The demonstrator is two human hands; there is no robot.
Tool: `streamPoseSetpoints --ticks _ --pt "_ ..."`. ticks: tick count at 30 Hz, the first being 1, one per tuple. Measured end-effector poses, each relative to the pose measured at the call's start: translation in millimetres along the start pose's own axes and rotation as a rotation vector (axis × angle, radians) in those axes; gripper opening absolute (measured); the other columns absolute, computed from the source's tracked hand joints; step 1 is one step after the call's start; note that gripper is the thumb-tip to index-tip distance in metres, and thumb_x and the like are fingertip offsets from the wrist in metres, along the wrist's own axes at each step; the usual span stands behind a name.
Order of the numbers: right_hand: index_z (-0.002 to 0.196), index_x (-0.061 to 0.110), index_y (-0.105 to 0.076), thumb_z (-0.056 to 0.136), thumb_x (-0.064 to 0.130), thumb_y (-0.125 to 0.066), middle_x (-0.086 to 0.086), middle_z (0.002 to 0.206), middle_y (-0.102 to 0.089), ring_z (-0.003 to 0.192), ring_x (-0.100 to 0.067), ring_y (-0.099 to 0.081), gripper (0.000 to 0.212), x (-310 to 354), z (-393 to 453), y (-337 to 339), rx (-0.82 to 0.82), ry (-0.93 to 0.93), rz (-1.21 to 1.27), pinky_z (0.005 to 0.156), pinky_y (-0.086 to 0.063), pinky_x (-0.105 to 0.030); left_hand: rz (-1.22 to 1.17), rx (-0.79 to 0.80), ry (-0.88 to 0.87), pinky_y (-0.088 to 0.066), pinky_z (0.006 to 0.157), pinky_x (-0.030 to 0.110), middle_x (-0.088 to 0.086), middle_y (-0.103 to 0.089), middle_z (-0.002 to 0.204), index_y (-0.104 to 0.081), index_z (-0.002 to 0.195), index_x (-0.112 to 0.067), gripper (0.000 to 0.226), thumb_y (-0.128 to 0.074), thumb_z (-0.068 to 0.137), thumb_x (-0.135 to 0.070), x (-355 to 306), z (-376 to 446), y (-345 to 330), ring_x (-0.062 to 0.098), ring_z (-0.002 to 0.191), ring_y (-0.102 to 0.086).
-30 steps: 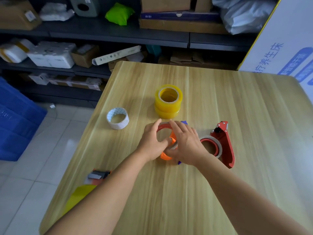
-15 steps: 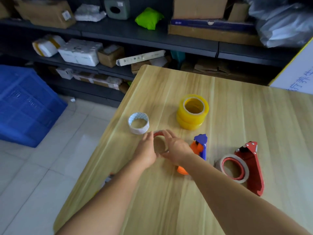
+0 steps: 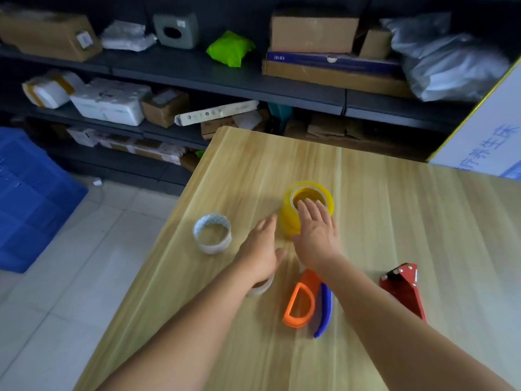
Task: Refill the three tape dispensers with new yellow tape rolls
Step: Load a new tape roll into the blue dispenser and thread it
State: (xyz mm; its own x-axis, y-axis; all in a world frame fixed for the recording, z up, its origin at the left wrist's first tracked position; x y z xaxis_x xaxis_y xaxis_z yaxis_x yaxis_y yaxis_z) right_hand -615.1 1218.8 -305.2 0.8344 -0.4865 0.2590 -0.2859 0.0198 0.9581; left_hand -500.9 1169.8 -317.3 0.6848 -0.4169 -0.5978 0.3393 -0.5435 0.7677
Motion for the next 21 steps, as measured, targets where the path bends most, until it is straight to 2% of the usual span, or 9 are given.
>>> streamPoseSetpoints --ticks 2,5,10,13,17,19,21 --pt "0.154 0.020 -0.013 0.096 0.017 -0.045 0.003 0.162 -0.011 0.150 -0.019 0.000 0.066 -10 7 -3 0.041 -0.026 -0.035 0.119 -0.005 -0.035 -0.020 0.025 0.008 -0.021 0.115 0.030 0.001 -0.013 0.160 -0.010 0.152 -0.018 0.071 -0.051 0.094 -0.019 -7 12 0 0.017 0.146 -0.020" --pt "0.152 0.022 -0.022 0.096 0.014 -0.040 0.003 0.158 -0.028 0.149 -0.020 -0.008 0.059 -19 13 -7 0.086 -0.003 -0.057 0.117 -0.011 -0.035 -0.038 0.044 0.018 -0.020 0.115 0.030 0.001 -0.014 0.160 -0.011 0.153 -0.018 0.064 -0.044 0.099 -0.023 -13 27 0 0.017 0.146 -0.020" --pt "0.142 0.026 -0.043 0.096 0.024 -0.047 0.004 0.142 -0.050 0.140 -0.018 -0.027 0.046 -25 23 -5 0.005 0.014 0.012 0.110 -0.025 -0.032 -0.128 0.059 0.073 -0.026 0.115 0.032 0.004 -0.025 0.157 -0.015 0.152 -0.017 0.063 -0.045 0.099 -0.029 -18 41 -4 0.019 0.141 -0.031" --pt "0.132 0.027 -0.052 0.094 0.025 -0.052 0.007 0.133 -0.057 0.134 -0.016 -0.034 0.038 -29 29 -4 -0.045 0.019 0.022 0.105 -0.026 -0.029 -0.186 0.042 0.103 -0.031 0.113 0.037 0.006 -0.031 0.155 -0.016 0.152 -0.016 0.065 -0.048 0.097 -0.029 -16 45 -7 0.019 0.138 -0.038" --pt "0.125 0.024 -0.057 0.091 0.023 -0.057 0.007 0.126 -0.061 0.130 -0.017 -0.040 0.034 -33 23 -2 -0.115 0.052 0.037 0.103 -0.027 -0.029 -0.236 0.002 0.144 -0.035 0.110 0.035 0.007 -0.039 0.150 -0.021 0.150 -0.014 0.064 -0.049 0.096 -0.032 -16 47 -4 0.020 0.132 -0.045" --pt "0.113 0.020 -0.065 0.082 0.018 -0.068 0.003 0.112 -0.067 0.120 -0.022 -0.053 0.031 -30 13 5 -0.199 0.093 0.068 0.098 -0.037 -0.034 -0.260 -0.046 0.169 -0.037 0.108 0.032 0.008 -0.041 0.148 -0.026 0.149 -0.012 0.062 -0.048 0.096 -0.035 -18 46 2 0.021 0.129 -0.048" --pt "0.095 0.017 -0.070 0.065 0.010 -0.082 0.000 0.092 -0.071 0.100 -0.029 -0.065 0.033 -30 6 8 -0.298 0.149 0.110 0.084 -0.050 -0.038 -0.313 -0.094 0.181 -0.038 0.101 0.027 0.007 -0.048 0.143 -0.033 0.146 -0.011 0.058 -0.049 0.096 -0.036 -22 44 9 0.021 0.127 -0.049"
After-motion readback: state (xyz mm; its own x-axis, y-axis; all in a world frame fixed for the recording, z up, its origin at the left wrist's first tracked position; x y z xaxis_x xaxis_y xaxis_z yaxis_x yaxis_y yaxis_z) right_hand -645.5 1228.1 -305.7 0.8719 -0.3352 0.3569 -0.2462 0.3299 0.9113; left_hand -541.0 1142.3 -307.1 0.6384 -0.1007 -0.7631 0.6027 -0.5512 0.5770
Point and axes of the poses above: each hand's wrist, its own z-axis towards the middle knuckle, its own y-axis out of the back of the hand, x = y × z, the point moved 4 cm from there along z, towards the middle knuckle
